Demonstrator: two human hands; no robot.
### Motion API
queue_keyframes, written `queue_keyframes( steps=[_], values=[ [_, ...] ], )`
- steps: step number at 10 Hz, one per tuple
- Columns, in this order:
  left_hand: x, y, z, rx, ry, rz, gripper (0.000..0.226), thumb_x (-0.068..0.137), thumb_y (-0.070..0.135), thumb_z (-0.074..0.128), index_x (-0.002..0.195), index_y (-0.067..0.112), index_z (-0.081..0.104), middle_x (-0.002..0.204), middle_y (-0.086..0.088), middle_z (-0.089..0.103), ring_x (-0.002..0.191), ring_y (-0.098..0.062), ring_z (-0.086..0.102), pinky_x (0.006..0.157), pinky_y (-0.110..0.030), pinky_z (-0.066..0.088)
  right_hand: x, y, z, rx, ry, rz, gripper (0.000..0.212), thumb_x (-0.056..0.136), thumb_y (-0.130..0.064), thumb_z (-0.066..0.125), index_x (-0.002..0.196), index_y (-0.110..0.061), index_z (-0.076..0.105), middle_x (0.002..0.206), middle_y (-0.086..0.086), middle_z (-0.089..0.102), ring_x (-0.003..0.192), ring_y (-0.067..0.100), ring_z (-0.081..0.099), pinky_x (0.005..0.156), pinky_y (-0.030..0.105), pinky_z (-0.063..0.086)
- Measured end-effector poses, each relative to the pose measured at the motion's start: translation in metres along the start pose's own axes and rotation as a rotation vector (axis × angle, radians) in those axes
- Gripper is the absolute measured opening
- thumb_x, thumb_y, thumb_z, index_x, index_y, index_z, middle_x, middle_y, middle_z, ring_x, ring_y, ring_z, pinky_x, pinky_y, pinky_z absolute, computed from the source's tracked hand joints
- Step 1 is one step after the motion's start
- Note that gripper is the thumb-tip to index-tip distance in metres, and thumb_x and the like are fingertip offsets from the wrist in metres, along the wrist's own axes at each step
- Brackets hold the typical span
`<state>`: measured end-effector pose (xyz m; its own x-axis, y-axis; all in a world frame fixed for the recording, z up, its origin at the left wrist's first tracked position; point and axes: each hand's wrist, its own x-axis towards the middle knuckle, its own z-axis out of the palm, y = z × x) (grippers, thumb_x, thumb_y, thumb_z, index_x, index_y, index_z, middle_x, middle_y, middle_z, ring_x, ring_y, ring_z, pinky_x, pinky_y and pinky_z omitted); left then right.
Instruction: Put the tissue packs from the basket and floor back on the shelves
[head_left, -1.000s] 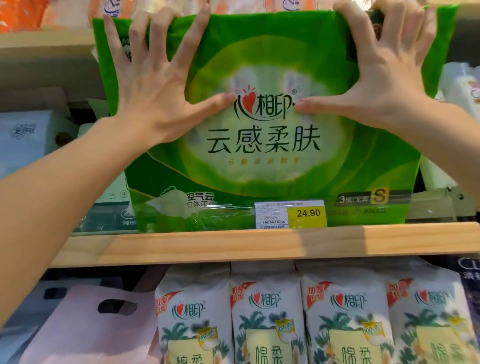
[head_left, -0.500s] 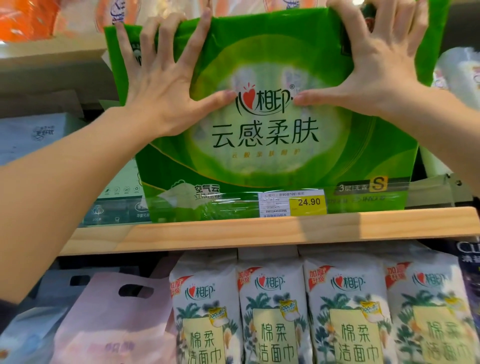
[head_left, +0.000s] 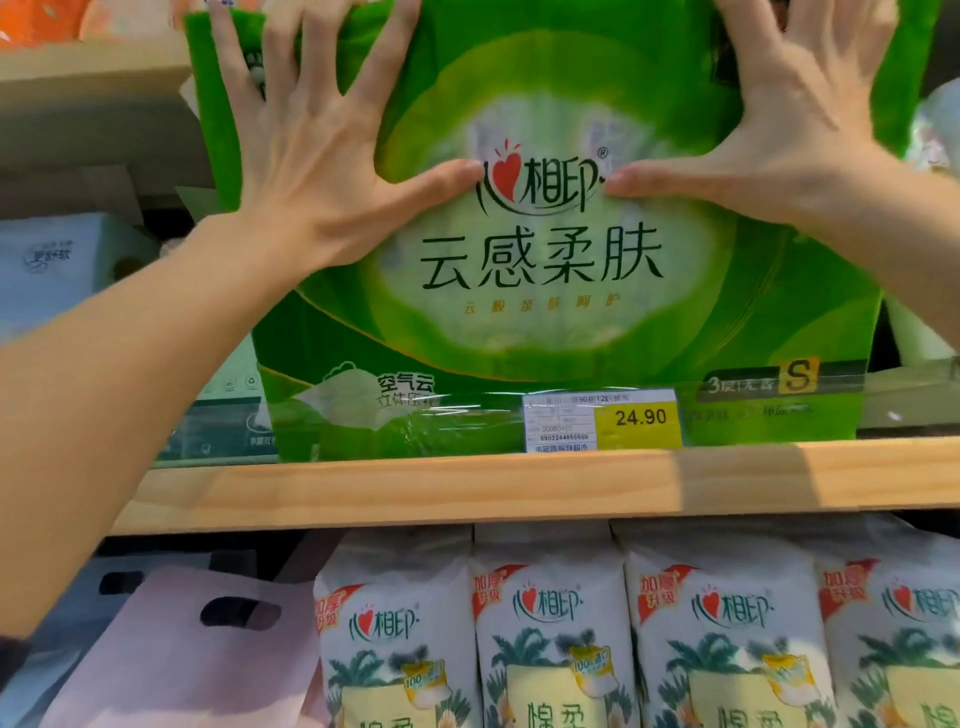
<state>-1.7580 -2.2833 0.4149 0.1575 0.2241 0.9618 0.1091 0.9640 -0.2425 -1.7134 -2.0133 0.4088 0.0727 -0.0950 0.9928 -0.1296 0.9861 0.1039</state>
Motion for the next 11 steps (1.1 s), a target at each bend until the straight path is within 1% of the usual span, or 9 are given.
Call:
queue_keyframes(
  steps=[1, 2, 3, 4, 5, 6, 8, 9, 11],
  values=[
    [0.006, -0.002, 0.009, -0.022, -0.089, 0.006, 0.103, 0.061, 0.091, 0.021, 0.146, 0.035, 0.005, 0.154, -0.022, 0.008, 0.142, -0.041, 0.000, 0.112, -0.061, -0.004, 0.006, 0.001, 0.008, 0.052, -0.070, -0.005, 0.121, 0.038, -0.087, 0.051, 0.138, -0.023, 0.025, 0.145, 0.019, 0.030, 0.138, 0.035, 0.018, 0.113, 0.054, 0.009],
    [0.011, -0.007, 0.019, -0.023, -0.120, 0.019, 0.103, 0.061, 0.090, 0.021, 0.146, 0.035, 0.003, 0.152, -0.023, 0.011, 0.141, -0.041, -0.001, 0.111, -0.061, -0.006, 0.010, 0.010, 0.013, 0.065, -0.100, -0.021, 0.120, 0.040, -0.087, 0.049, 0.140, -0.029, 0.019, 0.148, 0.019, 0.023, 0.140, 0.035, 0.012, 0.114, 0.055, 0.004],
    [0.012, -0.007, 0.028, -0.014, -0.143, 0.039, 0.097, 0.066, 0.088, 0.017, 0.146, 0.035, 0.001, 0.151, -0.020, 0.015, 0.142, -0.037, 0.003, 0.111, -0.061, -0.006, 0.013, 0.013, 0.022, 0.032, -0.126, -0.056, 0.111, 0.045, -0.088, 0.047, 0.140, -0.039, 0.015, 0.151, 0.018, 0.015, 0.141, 0.036, 0.005, 0.114, 0.054, 0.001],
    [-0.001, -0.007, 0.048, -0.011, -0.191, 0.057, 0.088, 0.074, 0.081, 0.011, 0.147, 0.034, 0.000, 0.157, -0.012, -0.001, 0.144, -0.029, -0.005, 0.112, -0.059, -0.007, 0.005, 0.020, 0.040, -0.044, -0.192, -0.072, 0.105, 0.053, -0.089, 0.033, 0.142, -0.039, 0.013, 0.153, 0.017, 0.005, 0.141, 0.037, 0.000, 0.116, 0.051, 0.000],
    [-0.011, -0.007, 0.060, -0.050, -0.245, 0.030, 0.084, 0.076, 0.077, 0.009, 0.147, 0.034, 0.000, 0.158, -0.007, -0.009, 0.145, -0.025, -0.009, 0.112, -0.056, -0.008, -0.001, 0.025, 0.055, -0.087, -0.237, -0.069, 0.099, 0.059, -0.088, 0.021, 0.143, -0.037, 0.013, 0.155, 0.014, 0.002, 0.142, 0.035, 0.000, 0.115, 0.048, 0.000],
    [-0.009, -0.007, 0.059, -0.062, -0.265, 0.025, 0.081, 0.077, 0.075, 0.011, 0.147, 0.035, -0.001, 0.158, -0.005, -0.006, 0.145, -0.023, -0.007, 0.112, -0.054, -0.008, 0.002, 0.024, 0.056, -0.092, -0.245, -0.065, 0.098, 0.060, -0.087, 0.021, 0.143, -0.037, 0.013, 0.155, 0.013, 0.006, 0.142, 0.033, 0.002, 0.114, 0.049, 0.000],
    [-0.012, -0.011, 0.041, -0.082, -0.354, 0.055, 0.081, 0.078, 0.076, 0.012, 0.146, 0.035, -0.001, 0.158, -0.004, -0.004, 0.145, -0.025, -0.004, 0.115, -0.052, -0.002, -0.001, 0.023, 0.037, -0.056, -0.311, -0.086, 0.096, 0.065, -0.082, 0.024, 0.145, -0.033, 0.005, 0.155, 0.016, 0.005, 0.143, 0.033, 0.003, 0.114, 0.048, 0.000],
    [-0.019, -0.013, 0.021, -0.122, -0.394, 0.045, 0.078, 0.079, 0.073, 0.014, 0.147, 0.034, 0.006, 0.158, -0.004, 0.004, 0.145, -0.027, 0.004, 0.115, -0.050, 0.004, -0.009, 0.016, 0.018, 0.011, -0.314, -0.090, 0.092, 0.072, -0.072, 0.035, 0.146, -0.026, 0.006, 0.155, 0.016, 0.012, 0.142, 0.032, 0.011, 0.115, 0.047, 0.005],
    [-0.052, -0.012, -0.025, -0.198, -0.514, 0.028, 0.078, 0.080, 0.066, 0.014, 0.147, 0.026, 0.016, 0.158, -0.003, 0.012, 0.144, -0.022, 0.013, 0.115, -0.048, 0.006, -0.045, -0.001, -0.012, 0.092, -0.404, -0.107, 0.069, 0.087, -0.047, 0.050, 0.142, -0.014, 0.026, 0.149, 0.014, 0.031, 0.137, 0.030, 0.027, 0.112, 0.044, 0.018]
  ],
)
